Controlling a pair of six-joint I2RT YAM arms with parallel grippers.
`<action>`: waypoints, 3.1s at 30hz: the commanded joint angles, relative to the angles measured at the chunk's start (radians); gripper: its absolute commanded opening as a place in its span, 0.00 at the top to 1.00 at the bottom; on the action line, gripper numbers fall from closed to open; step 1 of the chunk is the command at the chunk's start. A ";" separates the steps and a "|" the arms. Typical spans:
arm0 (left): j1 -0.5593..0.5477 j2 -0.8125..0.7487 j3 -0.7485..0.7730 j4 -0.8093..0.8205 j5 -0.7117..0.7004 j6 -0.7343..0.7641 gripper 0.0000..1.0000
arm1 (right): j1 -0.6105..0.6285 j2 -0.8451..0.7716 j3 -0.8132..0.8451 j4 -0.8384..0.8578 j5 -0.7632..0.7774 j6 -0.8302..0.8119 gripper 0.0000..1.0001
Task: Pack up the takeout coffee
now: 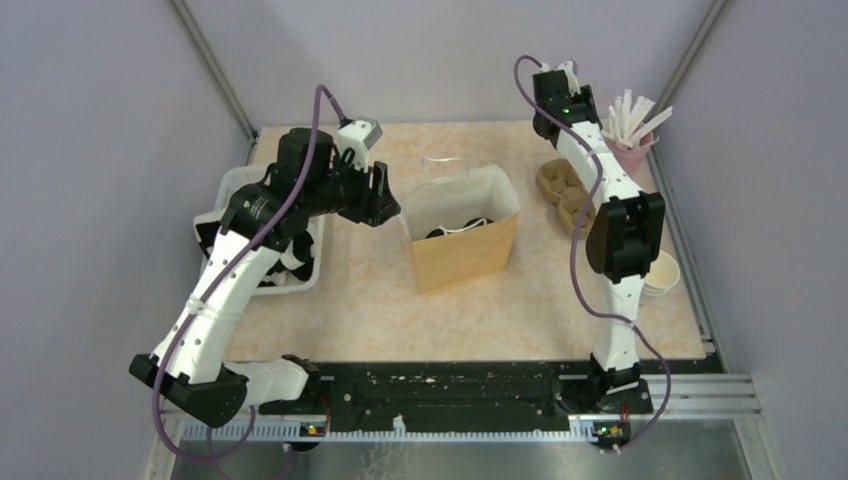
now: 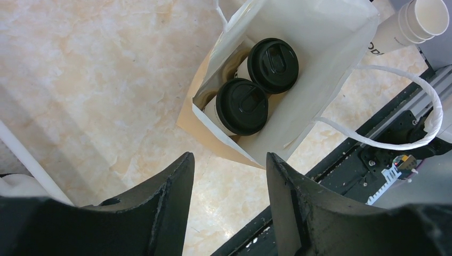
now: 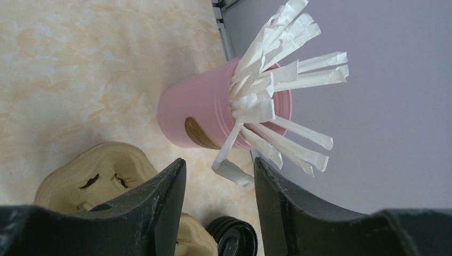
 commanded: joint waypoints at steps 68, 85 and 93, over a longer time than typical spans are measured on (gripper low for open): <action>0.041 -0.150 -0.086 0.147 0.021 -0.432 0.27 | 0.032 -0.990 -0.284 -0.321 -1.463 0.520 0.99; 0.043 -0.079 -0.089 0.243 0.034 -0.364 0.26 | 0.310 -0.719 -0.193 -0.310 -0.901 0.537 0.97; 0.049 -0.039 -0.084 0.262 0.061 -0.279 0.26 | 0.461 -0.562 -0.099 -0.334 -0.701 0.505 0.94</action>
